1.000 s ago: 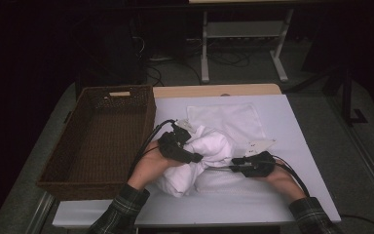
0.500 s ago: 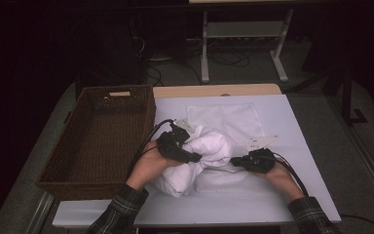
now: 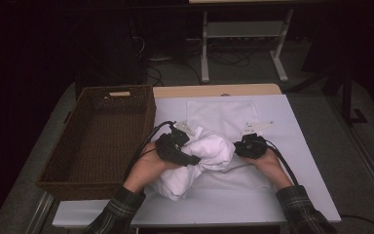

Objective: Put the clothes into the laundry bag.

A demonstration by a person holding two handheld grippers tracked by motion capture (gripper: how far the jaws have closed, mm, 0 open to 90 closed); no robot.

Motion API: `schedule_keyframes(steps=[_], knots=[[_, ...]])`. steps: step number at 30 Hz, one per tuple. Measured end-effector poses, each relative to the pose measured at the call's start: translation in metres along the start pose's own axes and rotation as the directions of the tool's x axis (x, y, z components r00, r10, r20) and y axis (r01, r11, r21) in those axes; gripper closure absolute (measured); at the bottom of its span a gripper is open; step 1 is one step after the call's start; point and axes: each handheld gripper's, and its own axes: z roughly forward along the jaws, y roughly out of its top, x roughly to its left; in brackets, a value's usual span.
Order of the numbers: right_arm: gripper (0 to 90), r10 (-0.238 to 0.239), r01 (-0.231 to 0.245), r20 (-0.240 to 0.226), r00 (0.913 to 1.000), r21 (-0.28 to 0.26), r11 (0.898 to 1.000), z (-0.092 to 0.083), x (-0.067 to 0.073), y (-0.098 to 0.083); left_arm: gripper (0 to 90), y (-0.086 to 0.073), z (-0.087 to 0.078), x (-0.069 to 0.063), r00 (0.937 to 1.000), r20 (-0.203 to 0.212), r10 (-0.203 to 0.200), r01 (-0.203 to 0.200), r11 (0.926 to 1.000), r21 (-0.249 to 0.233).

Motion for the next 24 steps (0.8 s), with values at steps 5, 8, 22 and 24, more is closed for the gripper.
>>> schedule_keyframes(steps=[5, 8, 22, 24], knots=[[88.4, 0.005, -0.005, 0.005, 1.0, -0.012, 1.0, -0.004, -0.001, 0.002, 63.4, 0.003, 0.004, -0.009, 0.9996, 0.009, 0.027, -0.027, 0.9996, 0.005], [88.4, 0.03, -0.028, 0.022, 0.9993, -0.05, 0.998, -0.012, -0.005, 0.008, 63.4, 0.007, 0.011, -0.02, 0.9981, 0.029, 0.054, -0.054, 0.9985, 0.013], [88.3, 0.045, -0.044, 0.01, 0.9989, -0.075, 0.996, -0.016, -0.006, 0.018, 63.3, 0.015, 0.05, -0.048, 0.9863, 0.099, 0.132, -0.139, 0.988, 0.068], [88.3, 0.035, -0.034, 0.004, 0.9994, -0.071, 0.997, -0.017, -0.005, 0.018, 63.3, 0.016, 0.058, -0.048, 0.986, 0.092, 0.139, -0.147, 0.9855, 0.085]])
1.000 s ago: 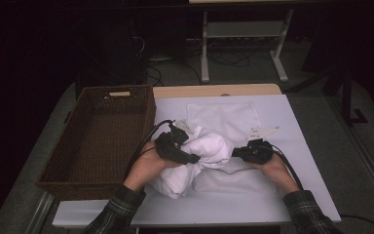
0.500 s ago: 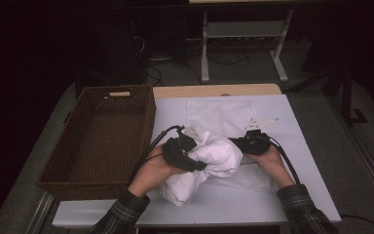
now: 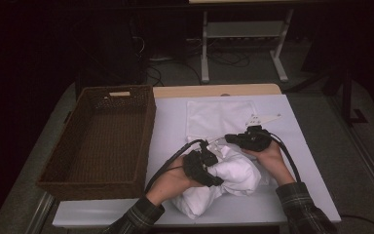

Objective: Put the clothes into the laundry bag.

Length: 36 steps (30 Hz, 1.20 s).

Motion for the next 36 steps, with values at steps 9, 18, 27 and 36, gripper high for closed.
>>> schedule_keyframes(steps=[9, 18, 27, 36], knots=[[88.4, -0.011, 0.011, -0.024, 0.9996, -0.01, 1.0, -0.008, 0.005, 0.002, 63.3, -0.002, 0.01, 0.013, 0.9992, -0.029, -0.027, 0.028, 0.9994, 0.021], [88.4, -0.022, 0.021, -0.041, 0.9989, -0.017, 1.0, -0.011, 0.012, 0.004, 63.3, -0.012, 0.003, 0.024, 0.9959, -0.063, -0.065, 0.066, 0.9975, 0.023], [88.4, -0.033, 0.03, -0.051, 0.9981, -0.066, 0.997, -0.017, 0.019, 0.012, 63.3, -0.028, -0.011, 0.046, 0.9821, -0.127, -0.139, 0.141, 0.9899, 0.012], [88.4, -0.035, 0.031, -0.056, 0.9978, -0.066, 0.997, -0.016, 0.021, 0.012, 63.1, -0.005, 0.003, 0.031, 0.9955, -0.079, -0.051, 0.053, 0.9983, 0.025]])
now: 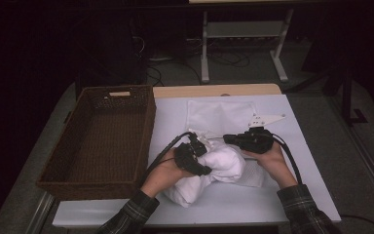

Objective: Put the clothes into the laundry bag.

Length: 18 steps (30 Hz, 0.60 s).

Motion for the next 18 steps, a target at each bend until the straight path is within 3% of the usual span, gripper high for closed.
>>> schedule_keyframes(steps=[4, 9, 15, 18], knots=[[88.4, 0.001, -0.001, -0.005, 1.0, -0.011, 1.0, -0.004, 0.002, 0.001, 63.1, 0.01, 0.008, 0.003, 0.9998, 0.008, 0.017, -0.017, 0.9998, 0.008], [88.4, 0.012, -0.013, -0.004, 0.9999, -0.024, 1.0, -0.007, 0.002, 0.002, 63.0, 0.014, 0.015, 0.01, 0.9999, 0.017, -0.002, 0.001, 0.9999, 0.01], [88.5, 0.009, -0.009, 0.0, 1.0, -0.028, 1.0, -0.011, 0.003, 0.003, 63.0, 0.006, 0.012, 0.022, 0.9987, -0.009, -0.05, 0.05, 0.9987, 0.011], [88.5, 0.006, -0.006, 0.0, 1.0, -0.033, 0.999, -0.012, 0.004, 0.004, 63.1, 0.003, 0.005, 0.026, 0.9961, -0.062, -0.063, 0.065, 0.9976, 0.024]])
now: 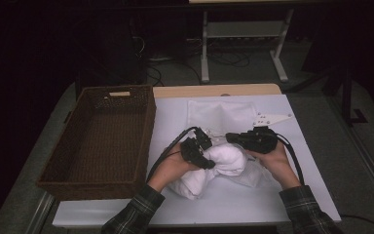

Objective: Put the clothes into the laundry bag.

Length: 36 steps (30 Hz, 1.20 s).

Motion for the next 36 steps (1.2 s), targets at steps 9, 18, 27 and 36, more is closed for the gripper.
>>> schedule_keyframes(steps=[9, 18, 27, 36], knots=[[88.5, -0.003, 0.003, 0.002, 1.0, -0.017, 1.0, -0.003, 0.003, 0.004, 62.2, -0.01, -0.003, 0.02, 0.995, -0.056, -0.083, 0.083, 0.9966, -0.004], [88.5, -0.014, 0.013, -0.017, 0.9998, -0.021, 1.0, 0.002, 0.013, 0.01, 60.7, -0.008, 0.017, 0.017, 0.9925, -0.094, -0.078, 0.08, 0.9967, 0.012], [88.5, -0.023, 0.023, -0.025, 0.9994, 0.009, 1.0, 0.009, 0.018, 0.009, 60.2, -0.009, 0.016, 0.024, 0.9883, -0.077, -0.131, 0.127, 0.9904, -0.054], [88.4, -0.007, 0.009, -0.073, 0.9973, 0.033, 0.999, 0.019, 0.026, 0.006, 58.4, -0.012, 0.023, 0.025, 0.9869, -0.065, -0.148, 0.143, 0.9867, -0.079]])
